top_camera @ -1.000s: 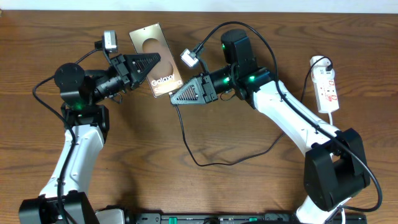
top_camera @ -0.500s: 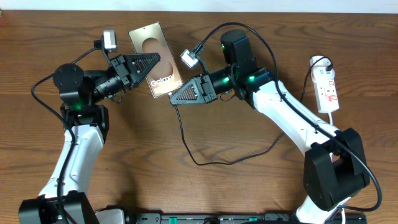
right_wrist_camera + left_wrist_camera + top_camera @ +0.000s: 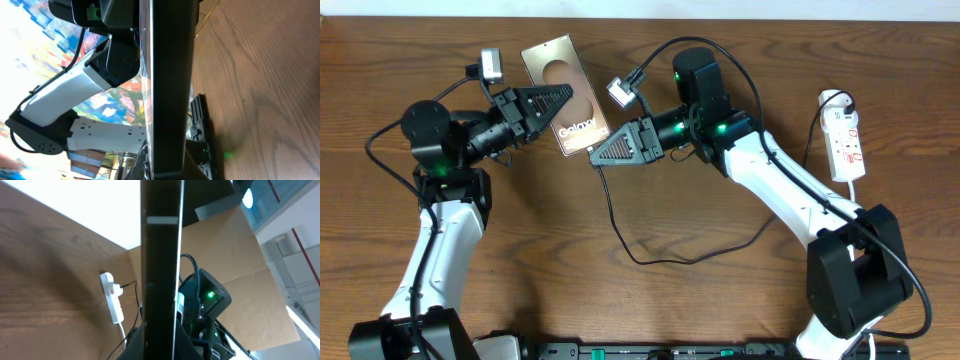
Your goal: Plug charger to phone and switch on socket
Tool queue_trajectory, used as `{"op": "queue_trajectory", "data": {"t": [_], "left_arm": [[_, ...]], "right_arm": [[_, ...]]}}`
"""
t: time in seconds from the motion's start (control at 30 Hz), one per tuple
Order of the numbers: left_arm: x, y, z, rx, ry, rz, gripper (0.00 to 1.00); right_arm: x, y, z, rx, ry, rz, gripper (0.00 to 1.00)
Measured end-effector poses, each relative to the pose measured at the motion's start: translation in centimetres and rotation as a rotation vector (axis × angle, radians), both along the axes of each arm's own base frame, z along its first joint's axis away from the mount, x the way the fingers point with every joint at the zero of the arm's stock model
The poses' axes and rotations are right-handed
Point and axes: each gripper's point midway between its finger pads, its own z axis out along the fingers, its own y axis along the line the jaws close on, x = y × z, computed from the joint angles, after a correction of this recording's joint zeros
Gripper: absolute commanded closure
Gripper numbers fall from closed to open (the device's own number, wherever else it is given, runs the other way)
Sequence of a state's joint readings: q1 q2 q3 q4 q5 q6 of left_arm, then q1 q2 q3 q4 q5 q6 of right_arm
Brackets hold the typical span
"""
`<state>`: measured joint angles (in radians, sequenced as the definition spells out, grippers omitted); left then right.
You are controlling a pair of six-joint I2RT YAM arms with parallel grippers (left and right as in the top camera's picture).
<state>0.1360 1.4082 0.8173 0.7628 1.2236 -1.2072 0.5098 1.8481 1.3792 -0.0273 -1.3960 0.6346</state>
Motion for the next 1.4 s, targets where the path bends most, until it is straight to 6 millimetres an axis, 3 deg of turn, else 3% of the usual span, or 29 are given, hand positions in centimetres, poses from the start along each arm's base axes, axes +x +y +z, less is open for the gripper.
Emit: {"op": "queue_trajectory", "data": {"t": [0.7, 1.33, 1.4], "left_arm": [[-0.50, -0.17, -0.11, 0.047, -0.069, -0.032, 0.92], [-0.48, -0.32, -0.81, 0.035, -0.013, -0.057, 0.93], [-0.50, -0.35, -0.96, 0.033, -0.006, -0.064, 0.93]], "right_arm": [[0.15, 0.01, -0.51, -0.032, 0.073, -0.015, 0.99], [0.40, -0.29, -0.45, -0.024, 0.069, -0.017, 0.99], [0.42, -0.33, -0.52, -0.025, 0.072, -0.019, 0.92]]}}
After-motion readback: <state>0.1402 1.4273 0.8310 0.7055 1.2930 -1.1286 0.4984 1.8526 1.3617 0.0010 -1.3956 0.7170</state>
